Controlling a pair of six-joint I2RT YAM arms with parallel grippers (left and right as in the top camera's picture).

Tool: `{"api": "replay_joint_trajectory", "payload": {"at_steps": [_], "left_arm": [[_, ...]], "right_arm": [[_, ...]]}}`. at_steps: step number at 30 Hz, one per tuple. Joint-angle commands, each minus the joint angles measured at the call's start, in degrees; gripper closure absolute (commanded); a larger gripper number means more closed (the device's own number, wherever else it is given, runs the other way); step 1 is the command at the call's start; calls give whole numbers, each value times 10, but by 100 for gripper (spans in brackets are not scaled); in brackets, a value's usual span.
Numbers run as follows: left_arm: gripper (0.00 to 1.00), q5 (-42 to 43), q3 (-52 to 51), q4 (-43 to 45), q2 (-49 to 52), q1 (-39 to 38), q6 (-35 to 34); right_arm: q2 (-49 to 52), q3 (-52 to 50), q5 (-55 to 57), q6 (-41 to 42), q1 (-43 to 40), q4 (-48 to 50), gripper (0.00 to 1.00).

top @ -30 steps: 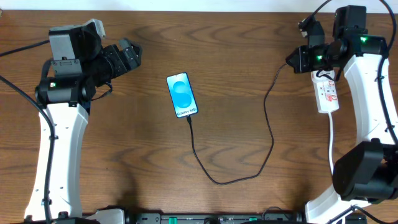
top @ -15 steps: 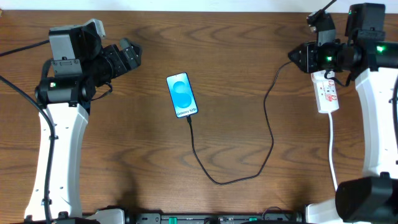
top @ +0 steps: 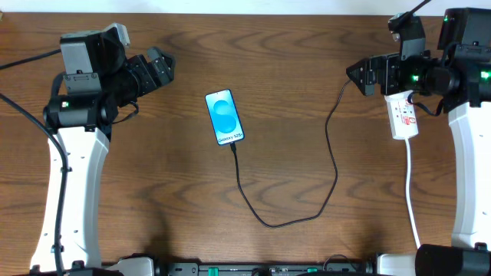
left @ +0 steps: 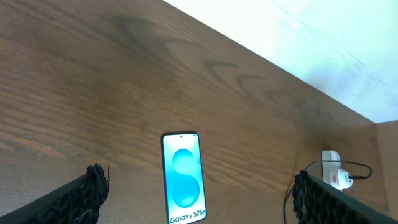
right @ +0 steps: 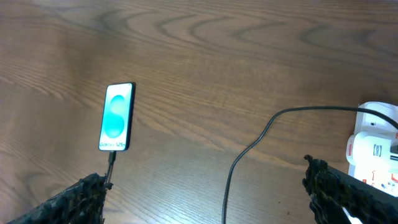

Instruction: Plug charger to phone and switch on socket

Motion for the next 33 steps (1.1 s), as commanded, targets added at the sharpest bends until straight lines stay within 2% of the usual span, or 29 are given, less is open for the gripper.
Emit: {"api": "replay_joint_trajectory", "payload": {"at_steps": [1,19,25,29,33], "left_arm": [[4,-5,-1,0,-1,3,5],[4,-5,-1,0,-1,3,5],[4,-5,-1,0,-1,3,5],[4,-5,-1,0,-1,3,5],[4,-5,-1,0,-1,3,5]], "right_arm": [[-7,5,-4,12,1,11,1],[-49,3,27,-7,2,41,1],[-78,-9,100,-10,12,86,1],[-119,-54,128,-10,15,136,1],[-184,-159,134,-25,15,242,1]]}}
